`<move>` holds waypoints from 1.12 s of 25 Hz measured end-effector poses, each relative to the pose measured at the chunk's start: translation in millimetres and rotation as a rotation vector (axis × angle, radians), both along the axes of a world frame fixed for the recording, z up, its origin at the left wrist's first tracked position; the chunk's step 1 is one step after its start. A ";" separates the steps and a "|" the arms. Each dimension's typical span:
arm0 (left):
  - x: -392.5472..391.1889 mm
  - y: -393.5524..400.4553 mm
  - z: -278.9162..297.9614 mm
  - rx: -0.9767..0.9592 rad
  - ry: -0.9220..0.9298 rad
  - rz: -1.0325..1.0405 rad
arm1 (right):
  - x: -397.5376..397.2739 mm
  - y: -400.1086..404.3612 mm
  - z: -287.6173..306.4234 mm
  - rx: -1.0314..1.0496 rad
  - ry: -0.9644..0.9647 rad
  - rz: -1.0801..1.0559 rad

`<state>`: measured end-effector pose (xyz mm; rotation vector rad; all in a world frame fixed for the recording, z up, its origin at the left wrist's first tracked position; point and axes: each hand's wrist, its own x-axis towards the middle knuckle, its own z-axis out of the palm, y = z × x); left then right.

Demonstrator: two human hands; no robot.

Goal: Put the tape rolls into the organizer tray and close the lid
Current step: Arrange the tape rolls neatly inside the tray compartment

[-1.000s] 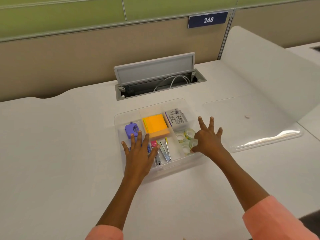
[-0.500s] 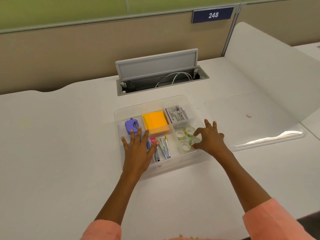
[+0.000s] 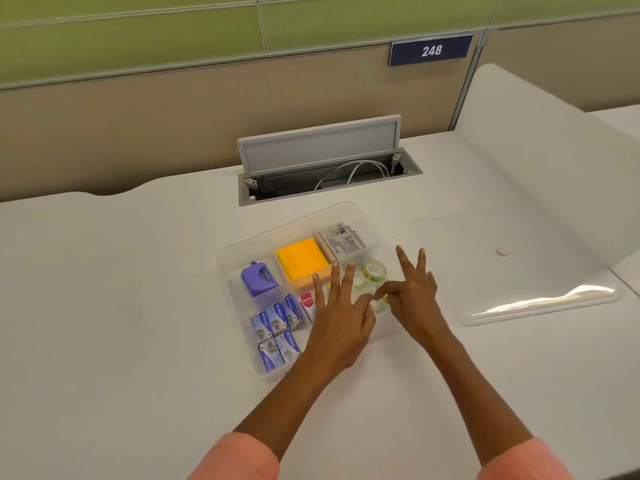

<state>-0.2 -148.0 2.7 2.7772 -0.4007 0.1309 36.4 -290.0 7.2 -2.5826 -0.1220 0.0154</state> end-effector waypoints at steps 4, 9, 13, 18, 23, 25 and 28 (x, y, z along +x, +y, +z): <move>13.0 -10.4 -4.2 0.083 0.095 0.045 | 1.4 0.3 -6.8 0.036 -0.046 -0.008; 14.7 -8.8 -3.1 -0.110 0.233 0.025 | -4.8 3.6 -13.0 0.143 -0.059 -0.071; 11.5 -2.8 -5.9 -0.084 0.228 -0.017 | -11.8 4.1 -14.1 0.006 -0.073 -0.002; 11.0 -4.6 -3.6 -0.122 0.222 -0.003 | -12.0 0.6 -17.4 0.001 -0.064 -0.009; 11.2 -5.1 -4.3 -0.116 0.229 -0.010 | -12.2 1.1 -17.8 0.051 -0.027 -0.048; 10.5 -4.8 -5.9 -0.120 0.231 -0.007 | -13.9 0.8 -16.2 0.051 -0.030 -0.048; 10.0 -4.4 -7.4 -0.115 0.225 0.006 | -16.6 1.5 -10.7 0.043 0.002 -0.036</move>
